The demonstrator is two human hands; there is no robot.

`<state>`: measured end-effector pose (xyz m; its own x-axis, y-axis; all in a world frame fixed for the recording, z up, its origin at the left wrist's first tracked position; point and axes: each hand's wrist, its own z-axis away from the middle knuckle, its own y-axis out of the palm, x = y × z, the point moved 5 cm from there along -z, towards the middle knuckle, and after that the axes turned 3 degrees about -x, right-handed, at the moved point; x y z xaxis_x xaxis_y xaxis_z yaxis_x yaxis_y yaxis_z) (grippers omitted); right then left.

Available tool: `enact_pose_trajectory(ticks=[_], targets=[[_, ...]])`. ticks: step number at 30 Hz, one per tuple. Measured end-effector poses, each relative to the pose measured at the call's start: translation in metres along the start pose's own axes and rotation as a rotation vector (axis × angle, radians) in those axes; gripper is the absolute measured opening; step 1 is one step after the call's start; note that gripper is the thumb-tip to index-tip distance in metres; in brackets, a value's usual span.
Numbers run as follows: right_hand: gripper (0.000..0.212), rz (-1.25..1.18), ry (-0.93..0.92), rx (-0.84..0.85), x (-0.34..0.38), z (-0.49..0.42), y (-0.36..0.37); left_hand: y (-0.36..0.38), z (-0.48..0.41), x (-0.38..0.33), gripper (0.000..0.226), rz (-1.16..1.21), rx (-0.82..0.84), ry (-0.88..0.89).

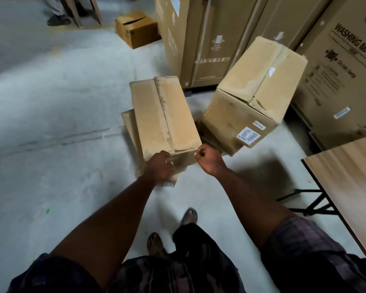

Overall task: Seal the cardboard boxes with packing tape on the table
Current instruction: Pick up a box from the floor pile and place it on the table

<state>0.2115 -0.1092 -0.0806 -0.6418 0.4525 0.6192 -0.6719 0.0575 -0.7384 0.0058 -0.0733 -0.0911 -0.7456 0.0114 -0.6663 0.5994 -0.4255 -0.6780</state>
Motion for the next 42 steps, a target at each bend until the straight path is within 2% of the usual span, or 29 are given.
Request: enact_pose_trajectory(ticks=[4,14,21,25,29,30,34,38,42], targets=[[0.014,0.014,0.043,0.050,0.011,-0.058,0.008,-0.014,-0.054,0.015,0.040,0.024,-0.038,-0.075],[0.025,0.033,0.015,0.157,0.041,-0.199,0.022,-0.052,-0.164,0.026,0.041,0.033,-0.150,-0.224],[0.056,0.247,0.025,0.176,0.032,-0.275,0.045,-0.062,-0.214,0.062,0.057,0.100,-0.205,-0.410],[0.067,0.180,0.103,0.186,0.022,-0.309,0.064,-0.064,-0.246,0.083,0.064,0.137,-0.264,-0.482],[0.102,0.002,0.249,0.172,0.003,-0.338,0.084,-0.056,-0.281,0.116,0.081,0.260,-0.244,-0.624],[0.102,-0.053,0.281,0.184,0.000,-0.342,0.090,-0.052,-0.289,0.125,0.085,0.281,-0.218,-0.652],[0.068,-0.247,0.271,0.140,-0.009,-0.356,0.108,-0.035,-0.315,0.150,0.076,0.329,-0.200,-0.601],[0.065,-0.379,0.280,0.156,-0.025,-0.369,0.125,-0.023,-0.322,0.173,0.078,0.490,-0.181,-0.531],[0.044,-0.502,0.308,0.264,-0.029,-0.372,0.130,-0.017,-0.319,0.172,0.067,0.526,-0.240,-0.454]])
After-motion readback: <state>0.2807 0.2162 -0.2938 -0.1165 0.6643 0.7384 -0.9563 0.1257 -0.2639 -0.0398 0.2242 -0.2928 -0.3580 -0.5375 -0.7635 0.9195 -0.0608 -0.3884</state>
